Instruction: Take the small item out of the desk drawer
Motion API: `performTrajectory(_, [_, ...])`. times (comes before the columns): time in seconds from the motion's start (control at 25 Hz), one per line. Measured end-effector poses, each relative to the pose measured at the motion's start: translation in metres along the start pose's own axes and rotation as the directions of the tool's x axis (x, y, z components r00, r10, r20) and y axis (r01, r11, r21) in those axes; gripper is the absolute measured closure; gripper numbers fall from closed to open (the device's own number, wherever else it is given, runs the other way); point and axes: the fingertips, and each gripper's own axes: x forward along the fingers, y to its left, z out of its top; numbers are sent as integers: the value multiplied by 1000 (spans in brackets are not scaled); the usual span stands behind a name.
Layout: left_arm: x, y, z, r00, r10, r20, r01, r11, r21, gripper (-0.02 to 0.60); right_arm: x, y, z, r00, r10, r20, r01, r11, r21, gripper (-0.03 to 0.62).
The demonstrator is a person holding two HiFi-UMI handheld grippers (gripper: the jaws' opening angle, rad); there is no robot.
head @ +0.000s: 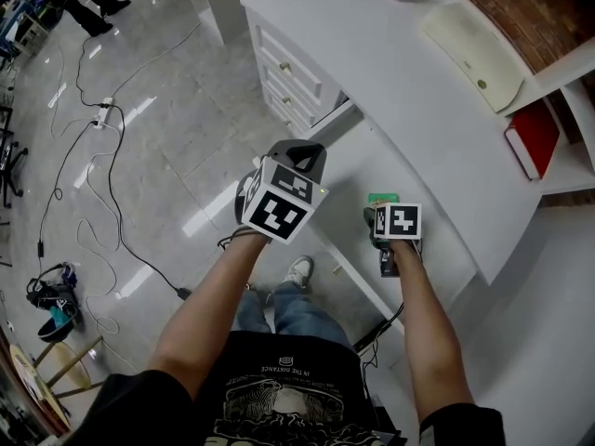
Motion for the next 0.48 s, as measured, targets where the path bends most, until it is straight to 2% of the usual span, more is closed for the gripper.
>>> performTrajectory(0.48, [-39,27,18,998,52,38,-51,999,-19,572,-48,27,48,991,13,131,-9,999,-32,244])
